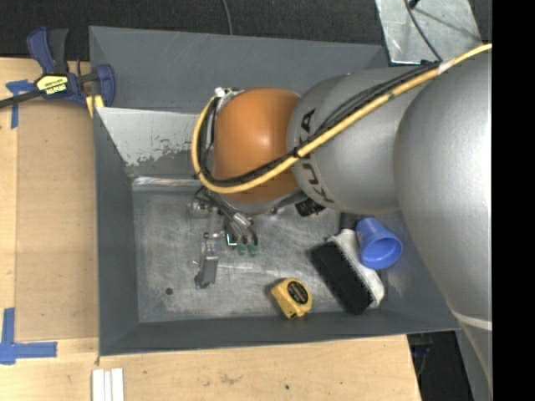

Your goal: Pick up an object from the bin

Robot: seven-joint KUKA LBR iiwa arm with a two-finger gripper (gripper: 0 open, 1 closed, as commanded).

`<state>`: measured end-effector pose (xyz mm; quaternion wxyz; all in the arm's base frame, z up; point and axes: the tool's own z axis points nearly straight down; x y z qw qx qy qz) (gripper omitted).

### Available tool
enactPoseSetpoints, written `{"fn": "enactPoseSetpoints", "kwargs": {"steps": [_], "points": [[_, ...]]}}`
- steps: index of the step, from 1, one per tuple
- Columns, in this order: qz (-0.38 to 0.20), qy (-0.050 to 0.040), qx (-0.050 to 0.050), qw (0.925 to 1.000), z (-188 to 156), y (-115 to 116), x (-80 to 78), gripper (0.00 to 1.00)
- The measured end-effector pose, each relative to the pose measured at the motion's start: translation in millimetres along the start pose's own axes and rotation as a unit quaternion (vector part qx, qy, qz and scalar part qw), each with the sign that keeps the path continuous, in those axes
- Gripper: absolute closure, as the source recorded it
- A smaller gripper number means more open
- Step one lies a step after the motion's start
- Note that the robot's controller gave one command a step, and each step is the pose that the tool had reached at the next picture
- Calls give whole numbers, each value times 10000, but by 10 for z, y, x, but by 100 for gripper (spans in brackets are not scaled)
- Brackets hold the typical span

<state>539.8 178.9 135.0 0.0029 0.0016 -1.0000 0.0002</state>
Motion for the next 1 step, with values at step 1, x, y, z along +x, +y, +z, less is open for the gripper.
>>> {"fn": "enactPoseSetpoints", "kwargs": {"steps": [1], "points": [[6,-16,-4,10000,-21,-2,-6,0]]}}
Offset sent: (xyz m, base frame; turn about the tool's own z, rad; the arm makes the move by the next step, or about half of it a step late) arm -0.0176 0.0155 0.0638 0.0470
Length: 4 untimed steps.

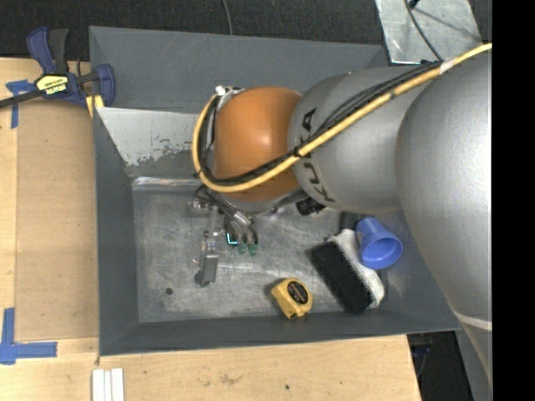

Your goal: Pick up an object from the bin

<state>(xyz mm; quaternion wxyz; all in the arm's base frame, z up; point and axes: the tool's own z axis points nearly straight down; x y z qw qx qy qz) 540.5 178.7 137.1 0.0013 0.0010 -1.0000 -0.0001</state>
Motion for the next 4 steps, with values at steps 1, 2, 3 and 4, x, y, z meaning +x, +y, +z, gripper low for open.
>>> {"fn": "enactPoseSetpoints", "kwargs": {"steps": [1,2,3,4], "points": [[142,4,8,9999,-346,77,108,0],[-448,-80,-17,9990,-104,-97,45,0],[-1185,-38,-1,9929,430,-583,-4,0],[-916,-4,3,9958,539,-827,65,0]]}}
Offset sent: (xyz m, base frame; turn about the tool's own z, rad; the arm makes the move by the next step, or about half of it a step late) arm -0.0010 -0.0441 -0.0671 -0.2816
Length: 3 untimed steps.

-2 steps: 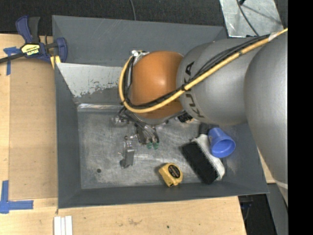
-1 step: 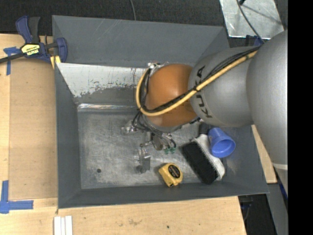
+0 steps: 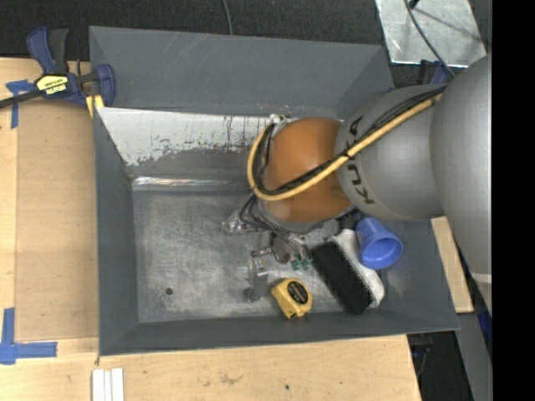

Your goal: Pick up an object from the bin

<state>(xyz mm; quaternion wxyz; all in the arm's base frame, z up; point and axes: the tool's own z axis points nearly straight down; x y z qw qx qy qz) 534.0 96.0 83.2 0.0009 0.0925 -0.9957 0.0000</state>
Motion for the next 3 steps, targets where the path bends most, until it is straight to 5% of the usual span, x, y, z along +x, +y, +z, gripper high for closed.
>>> {"fn": "enactPoseSetpoints", "kwargs": {"steps": [1,2,3], "points": [[-263,-5,-2,9997,-403,-251,210,0],[-440,-57,12,9990,-441,-413,299,0],[-1187,-2,-2,9929,-424,-563,469,0]]}}
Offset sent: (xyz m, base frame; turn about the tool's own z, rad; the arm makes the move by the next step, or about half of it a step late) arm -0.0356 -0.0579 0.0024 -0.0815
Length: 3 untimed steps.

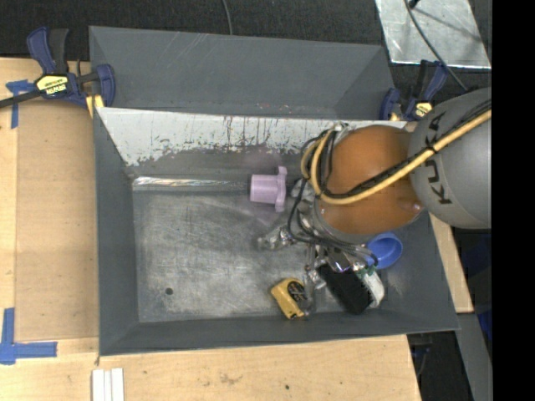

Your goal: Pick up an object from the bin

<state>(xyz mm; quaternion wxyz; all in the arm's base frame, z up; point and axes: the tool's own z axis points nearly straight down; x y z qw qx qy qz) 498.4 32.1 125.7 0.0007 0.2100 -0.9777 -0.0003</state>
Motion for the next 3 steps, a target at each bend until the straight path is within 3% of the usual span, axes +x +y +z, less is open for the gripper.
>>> {"fn": "enactPoseSetpoints", "kwargs": {"steps": [1,2,3], "points": [[-1500,-17,28,9887,438,-74,19,100],[-1497,-16,27,9887,438,-74,19,100],[-1408,-28,13,9900,-1009,81,-123,100]]}}
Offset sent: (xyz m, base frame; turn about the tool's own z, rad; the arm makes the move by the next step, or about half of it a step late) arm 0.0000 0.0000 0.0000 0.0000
